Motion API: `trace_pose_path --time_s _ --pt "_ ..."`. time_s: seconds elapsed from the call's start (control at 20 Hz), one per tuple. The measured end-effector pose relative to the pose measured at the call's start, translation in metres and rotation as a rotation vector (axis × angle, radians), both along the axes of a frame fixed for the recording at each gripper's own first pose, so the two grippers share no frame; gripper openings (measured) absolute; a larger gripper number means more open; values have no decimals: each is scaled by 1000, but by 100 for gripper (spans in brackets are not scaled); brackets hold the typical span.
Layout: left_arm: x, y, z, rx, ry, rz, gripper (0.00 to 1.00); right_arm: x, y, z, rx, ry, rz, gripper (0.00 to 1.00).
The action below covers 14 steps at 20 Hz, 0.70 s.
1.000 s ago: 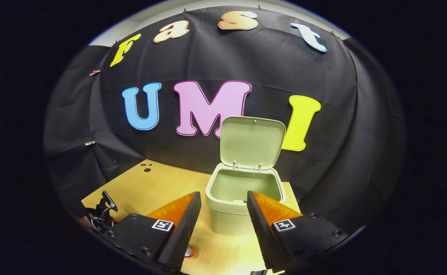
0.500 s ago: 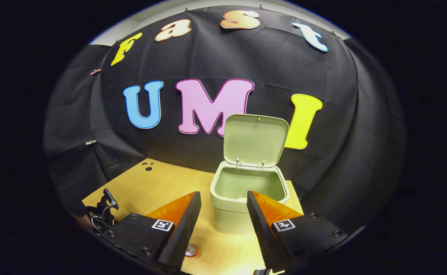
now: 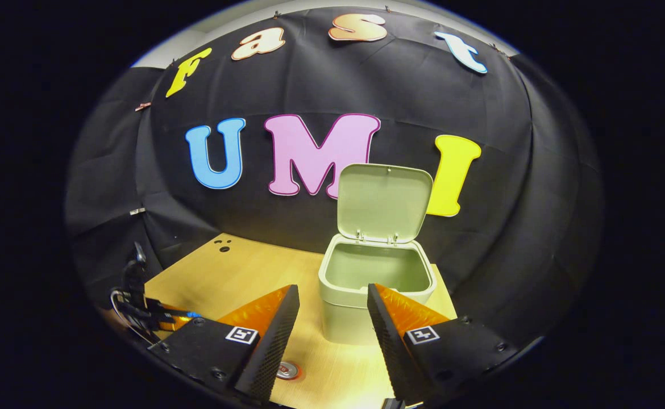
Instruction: Press the lid of the desktop garbage bin to open it, pick up the crumpled paper on the desktop and throw it into the bin, then pick up the pop can on the desktop and drop it into the bin, and finally close the garbage bin lid.
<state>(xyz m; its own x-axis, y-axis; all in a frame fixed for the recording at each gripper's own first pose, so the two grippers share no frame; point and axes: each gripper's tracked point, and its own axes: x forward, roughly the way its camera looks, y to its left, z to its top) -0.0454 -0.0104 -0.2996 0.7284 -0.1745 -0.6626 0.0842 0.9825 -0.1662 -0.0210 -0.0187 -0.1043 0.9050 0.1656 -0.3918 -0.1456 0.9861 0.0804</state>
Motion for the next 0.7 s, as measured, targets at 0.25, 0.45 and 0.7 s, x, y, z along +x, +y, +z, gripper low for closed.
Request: trace_pose_path --time_s 0.25,0.45,0.7 --pt "53 -7 88 -70 -180 18 42 -8 13 -6 24 14 16 79" --pt "93 -22 159 -97 -342 -9 41 -19 24 -20 33 45 30 79" --pt "130 -54 220 -116 -486 -81 41 -35 35 -35 45 82 41 79"
